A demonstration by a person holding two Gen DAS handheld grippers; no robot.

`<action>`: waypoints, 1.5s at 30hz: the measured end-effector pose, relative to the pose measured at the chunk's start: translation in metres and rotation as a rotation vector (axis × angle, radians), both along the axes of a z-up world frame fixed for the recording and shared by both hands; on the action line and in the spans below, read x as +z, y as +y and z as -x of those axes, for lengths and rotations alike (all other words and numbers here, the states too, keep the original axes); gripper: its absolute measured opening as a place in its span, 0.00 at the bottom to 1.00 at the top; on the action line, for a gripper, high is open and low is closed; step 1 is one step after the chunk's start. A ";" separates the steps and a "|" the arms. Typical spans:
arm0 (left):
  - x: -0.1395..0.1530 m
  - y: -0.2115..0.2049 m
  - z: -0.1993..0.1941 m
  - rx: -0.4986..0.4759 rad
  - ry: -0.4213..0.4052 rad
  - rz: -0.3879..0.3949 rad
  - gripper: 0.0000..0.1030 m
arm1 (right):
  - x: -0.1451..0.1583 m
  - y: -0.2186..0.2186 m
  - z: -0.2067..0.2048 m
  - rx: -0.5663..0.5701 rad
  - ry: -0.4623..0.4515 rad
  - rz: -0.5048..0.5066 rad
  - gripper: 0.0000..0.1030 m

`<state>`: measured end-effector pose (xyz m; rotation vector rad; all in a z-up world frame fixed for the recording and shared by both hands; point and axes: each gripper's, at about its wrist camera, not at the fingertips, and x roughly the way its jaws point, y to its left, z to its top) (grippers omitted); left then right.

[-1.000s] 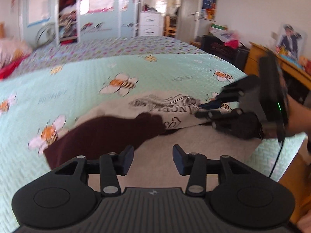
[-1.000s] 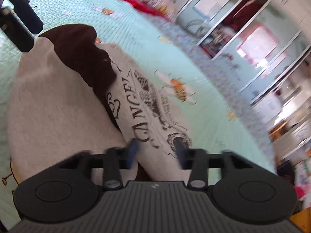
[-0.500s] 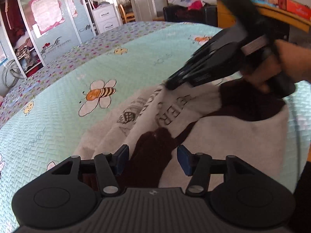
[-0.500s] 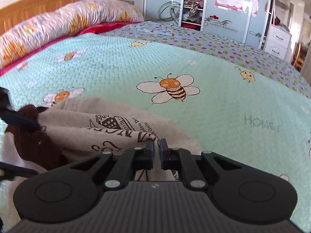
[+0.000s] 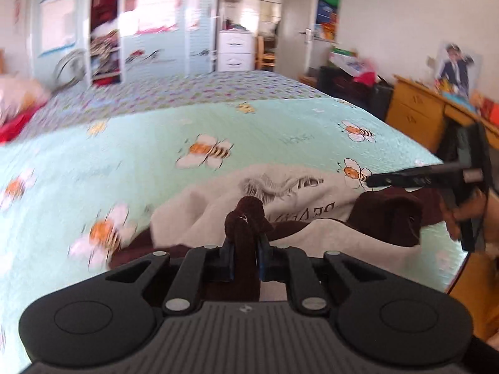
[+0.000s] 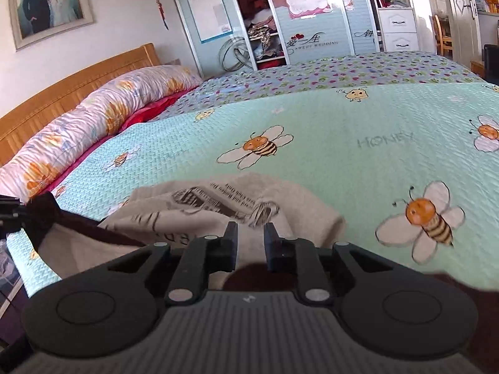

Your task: Fold clothes

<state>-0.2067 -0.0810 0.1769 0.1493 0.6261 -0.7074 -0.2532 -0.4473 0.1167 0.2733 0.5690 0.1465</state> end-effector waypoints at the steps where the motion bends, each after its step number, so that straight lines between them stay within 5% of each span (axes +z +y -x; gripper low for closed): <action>1: -0.004 0.004 0.009 0.010 0.013 -0.003 0.13 | 0.002 0.006 0.013 0.022 -0.011 0.015 0.21; 5: -0.026 0.010 0.027 0.038 0.092 -0.011 0.13 | 0.012 0.043 0.039 0.186 -0.041 0.125 0.48; 15: -0.039 0.024 0.034 0.085 0.134 0.019 0.14 | -0.020 0.103 -0.007 0.405 0.121 0.362 0.50; 21: -0.046 0.020 0.030 0.084 0.151 0.014 0.15 | -0.042 0.114 -0.016 0.414 0.179 0.283 0.51; 24: -0.049 0.016 0.028 0.089 0.158 0.002 0.16 | -0.049 0.118 -0.007 0.411 0.194 0.257 0.28; 29: -0.054 0.008 0.024 0.115 0.174 -0.026 0.17 | -0.051 0.115 0.025 0.336 0.185 0.261 0.11; 32: -0.058 0.002 0.022 0.134 0.186 -0.057 0.22 | -0.049 0.103 0.036 0.281 0.200 0.213 0.11; 36: -0.060 -0.006 0.026 0.152 0.203 -0.093 0.39 | -0.046 0.083 0.049 0.179 0.228 0.089 0.14; 40: -0.045 -0.003 0.041 0.210 0.184 -0.096 0.43 | -0.036 0.074 0.072 0.107 0.235 0.004 0.21; 42: -0.031 0.000 0.052 0.235 0.144 -0.097 0.61 | -0.034 0.071 0.083 0.064 0.261 -0.030 0.35; 45: -0.015 0.004 0.061 0.261 0.123 -0.095 0.70 | -0.031 0.073 0.094 0.015 0.313 -0.087 0.50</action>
